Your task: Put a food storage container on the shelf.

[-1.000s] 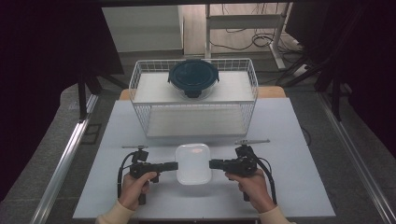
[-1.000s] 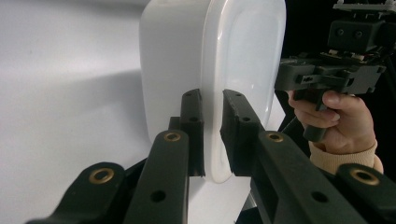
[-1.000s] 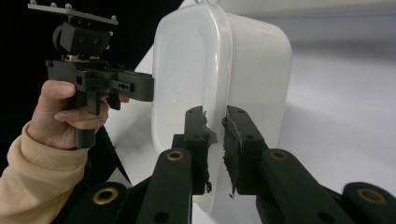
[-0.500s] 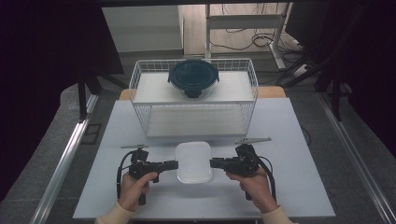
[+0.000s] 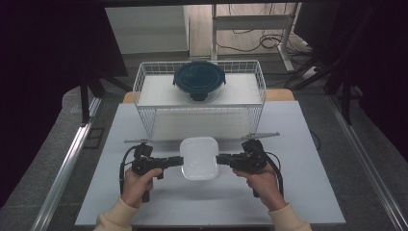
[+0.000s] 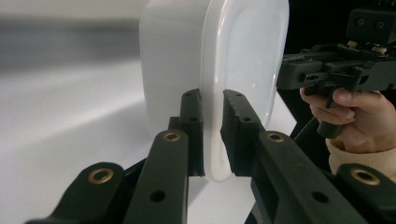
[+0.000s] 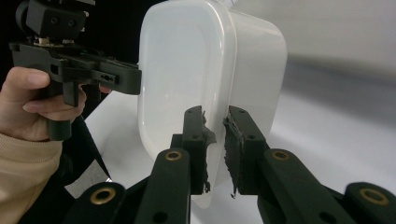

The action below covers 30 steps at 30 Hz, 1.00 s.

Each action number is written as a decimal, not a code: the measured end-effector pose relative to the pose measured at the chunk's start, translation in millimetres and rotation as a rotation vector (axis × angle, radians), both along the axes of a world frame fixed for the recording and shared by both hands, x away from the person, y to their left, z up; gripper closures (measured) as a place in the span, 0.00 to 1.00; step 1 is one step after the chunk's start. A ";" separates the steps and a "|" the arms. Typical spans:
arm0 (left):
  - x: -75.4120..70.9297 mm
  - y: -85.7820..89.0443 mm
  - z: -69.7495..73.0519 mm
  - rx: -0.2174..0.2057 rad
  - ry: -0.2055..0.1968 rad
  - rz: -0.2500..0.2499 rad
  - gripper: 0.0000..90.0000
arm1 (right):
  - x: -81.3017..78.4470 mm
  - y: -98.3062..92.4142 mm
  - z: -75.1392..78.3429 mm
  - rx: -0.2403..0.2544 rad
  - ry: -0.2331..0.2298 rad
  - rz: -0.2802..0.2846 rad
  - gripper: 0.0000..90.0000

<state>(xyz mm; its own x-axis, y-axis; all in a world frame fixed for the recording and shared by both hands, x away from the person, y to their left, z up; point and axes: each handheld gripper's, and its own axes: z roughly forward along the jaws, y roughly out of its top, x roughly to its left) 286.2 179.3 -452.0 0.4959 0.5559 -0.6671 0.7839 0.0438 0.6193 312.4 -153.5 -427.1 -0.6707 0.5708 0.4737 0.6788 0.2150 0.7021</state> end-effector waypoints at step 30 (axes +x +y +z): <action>29.6 4.5 100.1 0.016 -0.134 -0.015 0.89 | 28.3 3.0 88.8 0.038 -0.105 -0.013 0.87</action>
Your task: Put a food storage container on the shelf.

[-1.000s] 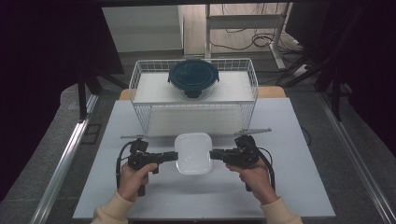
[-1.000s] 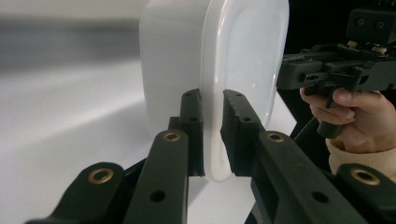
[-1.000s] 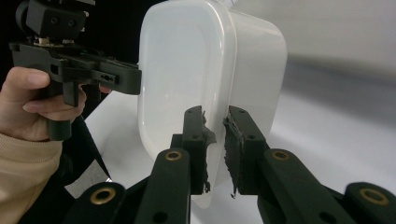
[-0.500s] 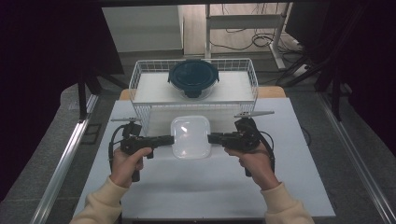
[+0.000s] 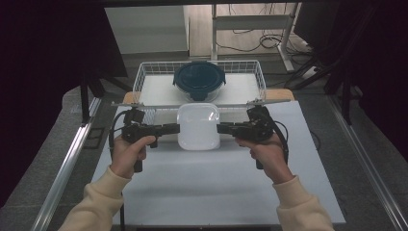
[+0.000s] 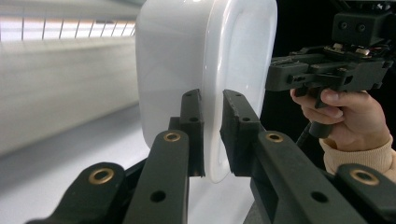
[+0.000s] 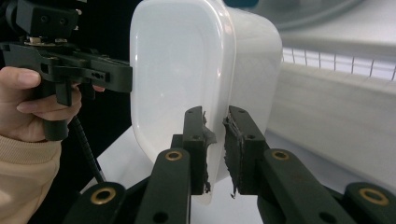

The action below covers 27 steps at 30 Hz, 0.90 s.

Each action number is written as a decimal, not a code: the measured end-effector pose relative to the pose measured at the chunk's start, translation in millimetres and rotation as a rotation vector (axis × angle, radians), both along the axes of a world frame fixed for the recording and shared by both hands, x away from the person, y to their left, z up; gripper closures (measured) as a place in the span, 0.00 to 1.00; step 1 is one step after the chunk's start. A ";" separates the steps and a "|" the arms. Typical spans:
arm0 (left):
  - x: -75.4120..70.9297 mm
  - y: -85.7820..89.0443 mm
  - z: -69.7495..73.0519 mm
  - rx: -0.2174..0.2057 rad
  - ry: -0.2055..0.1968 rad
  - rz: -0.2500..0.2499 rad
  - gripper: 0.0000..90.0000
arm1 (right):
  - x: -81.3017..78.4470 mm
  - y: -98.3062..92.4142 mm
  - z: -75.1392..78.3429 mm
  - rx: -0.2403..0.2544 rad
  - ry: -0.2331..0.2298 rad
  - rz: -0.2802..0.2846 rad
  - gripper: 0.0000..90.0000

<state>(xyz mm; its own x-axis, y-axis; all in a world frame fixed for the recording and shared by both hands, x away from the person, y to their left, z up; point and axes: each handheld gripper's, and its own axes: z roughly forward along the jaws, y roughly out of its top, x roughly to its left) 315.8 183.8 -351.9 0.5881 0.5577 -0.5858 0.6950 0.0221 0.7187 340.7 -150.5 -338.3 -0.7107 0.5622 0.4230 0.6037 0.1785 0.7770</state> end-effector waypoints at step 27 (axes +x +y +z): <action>25.1 9.2 73.1 0.002 -0.070 0.019 0.89 | 22.3 10.0 80.6 -0.008 -0.084 0.003 0.86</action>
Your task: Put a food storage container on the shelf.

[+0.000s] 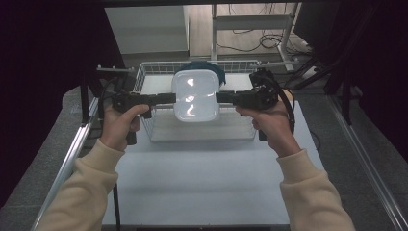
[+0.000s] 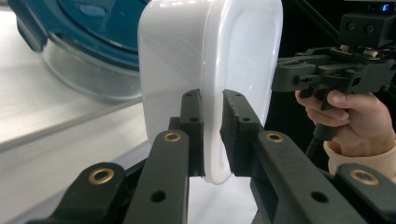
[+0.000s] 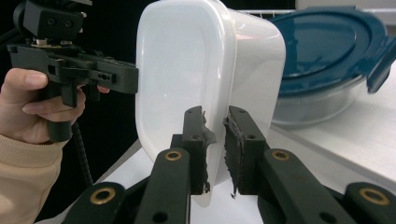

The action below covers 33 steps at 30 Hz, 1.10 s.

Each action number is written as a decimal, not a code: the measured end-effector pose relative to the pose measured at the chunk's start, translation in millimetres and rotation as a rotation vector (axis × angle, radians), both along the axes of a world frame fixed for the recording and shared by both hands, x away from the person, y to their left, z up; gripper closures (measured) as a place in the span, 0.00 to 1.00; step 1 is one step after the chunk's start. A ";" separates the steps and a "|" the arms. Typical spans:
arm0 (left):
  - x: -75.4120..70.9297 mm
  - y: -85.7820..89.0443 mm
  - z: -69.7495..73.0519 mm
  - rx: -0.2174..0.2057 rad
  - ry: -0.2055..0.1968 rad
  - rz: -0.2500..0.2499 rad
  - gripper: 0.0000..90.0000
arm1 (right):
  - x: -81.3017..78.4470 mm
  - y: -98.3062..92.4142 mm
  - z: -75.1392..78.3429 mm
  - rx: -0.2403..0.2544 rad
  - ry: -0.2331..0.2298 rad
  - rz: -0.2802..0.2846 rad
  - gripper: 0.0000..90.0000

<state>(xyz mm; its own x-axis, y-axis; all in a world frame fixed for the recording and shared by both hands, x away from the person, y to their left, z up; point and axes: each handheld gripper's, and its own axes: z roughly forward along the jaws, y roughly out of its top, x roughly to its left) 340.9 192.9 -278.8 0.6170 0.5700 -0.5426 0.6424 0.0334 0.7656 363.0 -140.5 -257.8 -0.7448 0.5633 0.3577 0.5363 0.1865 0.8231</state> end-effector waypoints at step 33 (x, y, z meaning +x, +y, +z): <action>68.4 0.8 49.4 -0.007 0.064 0.019 0.88 | 59.2 6.8 58.9 -0.006 0.046 -0.043 0.87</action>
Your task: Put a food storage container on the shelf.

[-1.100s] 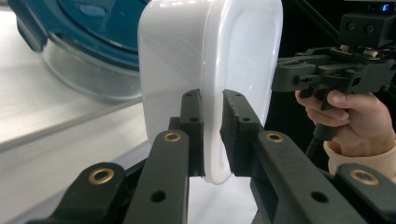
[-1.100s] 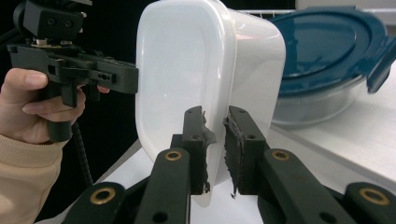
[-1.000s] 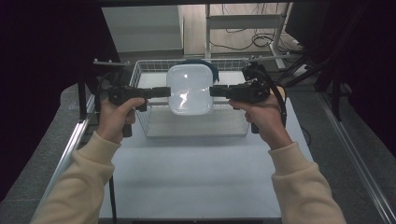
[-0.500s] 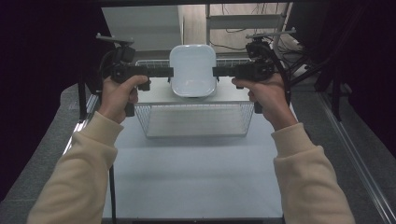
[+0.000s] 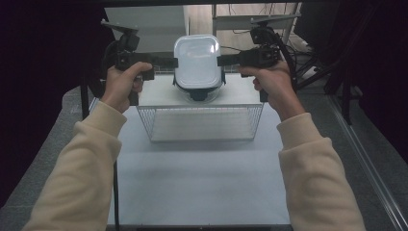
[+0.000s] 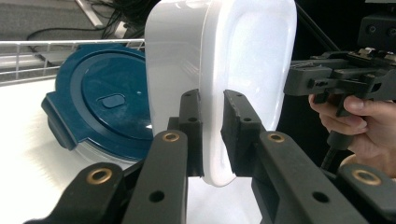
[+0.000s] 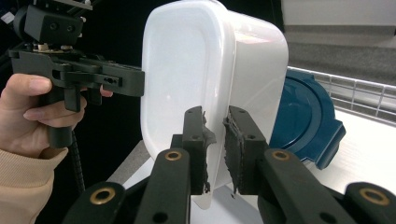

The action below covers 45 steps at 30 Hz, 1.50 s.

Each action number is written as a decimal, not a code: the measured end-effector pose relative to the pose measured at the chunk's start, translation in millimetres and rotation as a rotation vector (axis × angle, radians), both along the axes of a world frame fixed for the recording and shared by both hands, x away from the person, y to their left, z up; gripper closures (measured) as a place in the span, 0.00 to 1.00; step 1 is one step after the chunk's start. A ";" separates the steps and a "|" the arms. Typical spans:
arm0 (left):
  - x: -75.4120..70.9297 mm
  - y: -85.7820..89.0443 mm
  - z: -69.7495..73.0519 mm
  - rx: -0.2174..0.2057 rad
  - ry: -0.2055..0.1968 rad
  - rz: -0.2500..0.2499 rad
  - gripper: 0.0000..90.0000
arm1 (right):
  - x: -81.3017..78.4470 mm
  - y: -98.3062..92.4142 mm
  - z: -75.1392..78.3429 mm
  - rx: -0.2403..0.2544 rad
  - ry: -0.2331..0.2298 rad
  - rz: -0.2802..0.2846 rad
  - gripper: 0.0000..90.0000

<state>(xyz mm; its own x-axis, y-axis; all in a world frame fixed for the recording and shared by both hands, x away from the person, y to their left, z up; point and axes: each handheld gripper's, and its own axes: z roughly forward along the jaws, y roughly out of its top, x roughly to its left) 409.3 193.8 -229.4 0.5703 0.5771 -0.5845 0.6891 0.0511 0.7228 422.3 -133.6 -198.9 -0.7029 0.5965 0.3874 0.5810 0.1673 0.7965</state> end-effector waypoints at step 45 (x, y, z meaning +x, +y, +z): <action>66.7 11.0 -42.7 -0.229 0.226 0.049 0.80 | 82.6 1.6 -42.1 0.141 0.353 -0.087 0.72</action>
<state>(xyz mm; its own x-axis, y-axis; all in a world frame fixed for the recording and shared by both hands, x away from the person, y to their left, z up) 476.0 204.8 -272.0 0.3862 0.4393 -0.8111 0.8237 0.2316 0.5176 504.8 -132.0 -241.0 -0.4609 0.5719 0.6786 0.8305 0.0084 0.5569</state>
